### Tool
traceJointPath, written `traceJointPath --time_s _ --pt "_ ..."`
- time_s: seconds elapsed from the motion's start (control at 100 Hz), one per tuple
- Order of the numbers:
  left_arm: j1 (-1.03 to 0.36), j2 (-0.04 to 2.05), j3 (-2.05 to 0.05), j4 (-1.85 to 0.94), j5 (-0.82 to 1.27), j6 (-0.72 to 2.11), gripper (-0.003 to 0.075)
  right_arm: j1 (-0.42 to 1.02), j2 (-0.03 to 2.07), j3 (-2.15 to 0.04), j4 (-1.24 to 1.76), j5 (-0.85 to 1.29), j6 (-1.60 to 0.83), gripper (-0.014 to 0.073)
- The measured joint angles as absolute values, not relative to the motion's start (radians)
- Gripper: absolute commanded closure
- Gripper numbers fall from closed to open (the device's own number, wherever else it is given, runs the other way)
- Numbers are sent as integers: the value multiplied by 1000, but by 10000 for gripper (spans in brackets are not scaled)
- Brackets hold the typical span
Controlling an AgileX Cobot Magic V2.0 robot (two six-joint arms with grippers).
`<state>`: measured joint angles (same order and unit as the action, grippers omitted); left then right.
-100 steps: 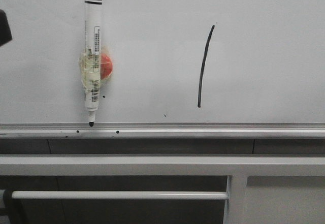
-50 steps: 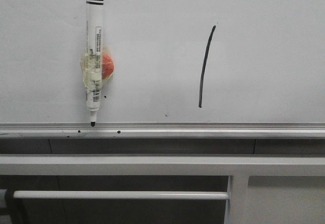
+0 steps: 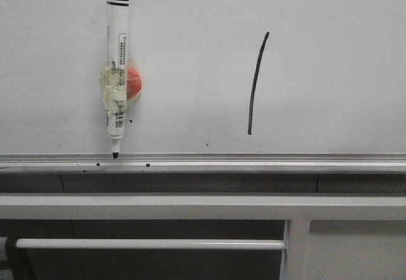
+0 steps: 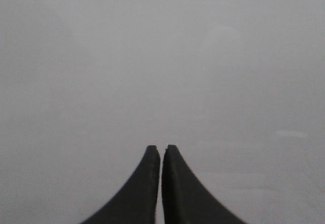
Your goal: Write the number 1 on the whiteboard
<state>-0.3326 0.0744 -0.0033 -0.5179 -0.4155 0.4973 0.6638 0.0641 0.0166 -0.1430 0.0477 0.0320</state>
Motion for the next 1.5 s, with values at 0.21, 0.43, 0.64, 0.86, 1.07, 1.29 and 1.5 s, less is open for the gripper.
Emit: traceJointPath --time_s 0.21,0.43,0.64,0.86,1.07,1.29,1.5 --pt "-126 -3 -3 -536 -168 497 741 664 64 17 -143 45 32 657" --pt "-29 -3 5 -544 12 497 741 664 64 17 -143 45 32 657" --pt "36 -3 5 -507 130 482 741 664 64 17 -143 45 32 657" --pt "55 -3 5 -55 244 -57 741 664 64 17 -143 45 32 657" --pt "38 -3 5 33 336 -183 741 664 64 17 -143 45 32 657" --pt "-34 -3 5 37 336 -192 741 664 64 17 -143 45 32 657" --pt "-36 -3 5 39 337 -193 741 664 64 17 -143 45 32 657"
